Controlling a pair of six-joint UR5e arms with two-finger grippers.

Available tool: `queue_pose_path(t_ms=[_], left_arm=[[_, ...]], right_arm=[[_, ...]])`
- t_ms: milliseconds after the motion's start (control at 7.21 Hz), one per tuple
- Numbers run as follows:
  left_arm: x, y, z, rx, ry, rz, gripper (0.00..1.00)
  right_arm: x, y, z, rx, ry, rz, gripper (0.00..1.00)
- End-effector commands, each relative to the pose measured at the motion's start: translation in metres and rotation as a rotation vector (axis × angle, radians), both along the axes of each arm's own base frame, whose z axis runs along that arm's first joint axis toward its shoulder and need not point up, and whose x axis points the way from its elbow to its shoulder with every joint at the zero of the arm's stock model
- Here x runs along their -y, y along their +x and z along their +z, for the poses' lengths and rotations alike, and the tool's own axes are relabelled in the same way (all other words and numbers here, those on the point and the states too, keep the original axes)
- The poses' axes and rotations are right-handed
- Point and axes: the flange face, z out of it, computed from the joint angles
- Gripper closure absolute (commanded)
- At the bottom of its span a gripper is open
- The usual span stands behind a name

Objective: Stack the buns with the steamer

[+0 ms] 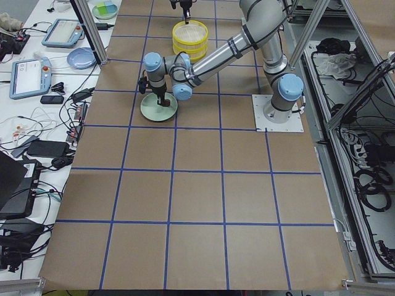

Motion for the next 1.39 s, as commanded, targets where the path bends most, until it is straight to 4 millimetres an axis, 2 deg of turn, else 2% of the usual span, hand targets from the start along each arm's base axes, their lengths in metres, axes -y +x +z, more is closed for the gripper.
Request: queue_pose_path(t_ms=[0,139,277,416,554,693,832,970,1109,1248], left_arm=[[0.008,-0.011,0.054,0.016,-0.072,-0.015,0.99],[0.001,-0.019,0.083,0.01,-0.04,-0.019,0.99],[-0.008,-0.037,0.118,0.02,-0.042,-0.021,0.99],[-0.022,-0.073,0.15,0.02,-0.029,0.015,0.99],[-0.034,-0.124,0.153,0.047,-0.017,0.045,0.99],[-0.051,-0.182,0.15,0.122,-0.023,0.058,0.99],[-0.079,-0.248,0.152,0.171,-0.052,0.029,0.99],[-0.109,-0.299,0.158,0.201,-0.083,0.016,0.99],[-0.124,-0.325,0.174,0.199,-0.122,-0.013,0.99],[-0.129,-0.352,0.183,0.174,-0.132,0.03,0.98]], right_arm=[[0.004,0.002,0.014,0.016,-0.033,-0.019,0.01],[0.011,0.002,0.037,0.017,-0.082,-0.019,0.01],[0.005,0.003,0.084,0.038,-0.138,-0.019,0.01],[-0.014,0.006,0.139,0.099,-0.112,-0.027,0.02],[-0.029,0.006,0.208,0.112,-0.115,-0.083,0.02],[-0.038,0.008,0.265,0.143,-0.119,-0.158,0.01],[-0.044,0.009,0.298,0.155,-0.121,-0.2,0.01],[-0.043,0.008,0.303,0.155,-0.131,-0.212,0.0],[-0.04,0.009,0.293,0.152,-0.106,-0.219,0.0],[-0.041,0.008,0.287,0.15,-0.097,-0.219,0.0]])
